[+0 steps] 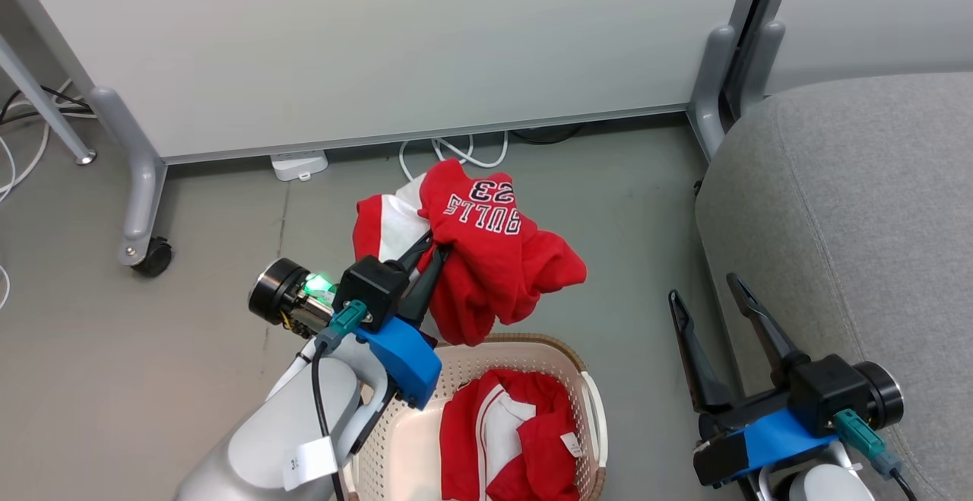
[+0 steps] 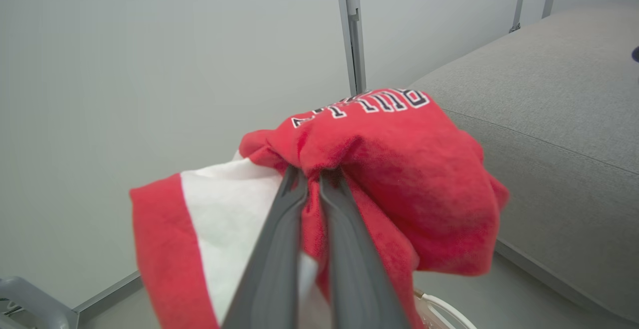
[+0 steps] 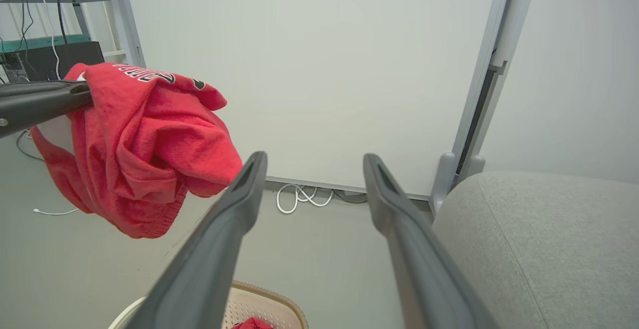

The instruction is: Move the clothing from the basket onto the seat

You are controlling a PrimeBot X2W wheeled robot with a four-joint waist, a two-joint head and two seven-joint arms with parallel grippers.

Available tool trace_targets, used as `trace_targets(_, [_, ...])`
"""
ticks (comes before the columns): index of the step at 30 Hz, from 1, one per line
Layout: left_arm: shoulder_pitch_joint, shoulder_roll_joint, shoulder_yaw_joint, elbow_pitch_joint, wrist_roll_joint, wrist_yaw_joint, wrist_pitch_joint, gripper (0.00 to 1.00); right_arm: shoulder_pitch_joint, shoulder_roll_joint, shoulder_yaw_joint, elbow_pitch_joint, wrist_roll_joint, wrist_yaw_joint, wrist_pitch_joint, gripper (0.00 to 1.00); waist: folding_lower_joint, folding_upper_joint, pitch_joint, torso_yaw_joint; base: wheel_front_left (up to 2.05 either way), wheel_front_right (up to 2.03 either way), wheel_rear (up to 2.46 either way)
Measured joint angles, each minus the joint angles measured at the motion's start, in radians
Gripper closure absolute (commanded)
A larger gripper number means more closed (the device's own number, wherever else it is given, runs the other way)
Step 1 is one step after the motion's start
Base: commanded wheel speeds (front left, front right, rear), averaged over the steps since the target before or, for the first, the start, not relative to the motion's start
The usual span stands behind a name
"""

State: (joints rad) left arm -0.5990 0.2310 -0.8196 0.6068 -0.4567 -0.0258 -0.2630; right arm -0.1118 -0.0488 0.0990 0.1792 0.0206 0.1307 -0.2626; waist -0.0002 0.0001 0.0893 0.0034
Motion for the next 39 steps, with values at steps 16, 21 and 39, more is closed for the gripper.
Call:
trace_targets(16, [-0.003, 0.002, -0.004, -0.024, 0.025, -0.001, 0.0, 1.0, -0.104, 0.0, 0.174, -0.013, 0.021, 0.0, 0.0, 0.0, 0.0002, 0.0, 0.01, 0.024, 0.0, 0.0, 0.0])
trace_targets(21, [-0.023, -0.009, -0.007, -0.024, 0.031, -0.004, 0.0, 1.0, -0.18, 0.0, 0.275, 0.017, 0.037, 0.0, 0.0, 0.0, 0.0002, 0.0, 0.023, 0.035, 0.0, 0.0, 0.0])
trace_targets(39, [-0.074, -0.053, -0.022, -0.044, 0.057, -0.025, 0.0, 1.0, -0.366, 0.0, 0.378, 0.3, 0.061, 0.0, 0.0, 0.0, 0.0002, 0.0, 0.058, 0.079, 0.0, 0.0, 0.0])
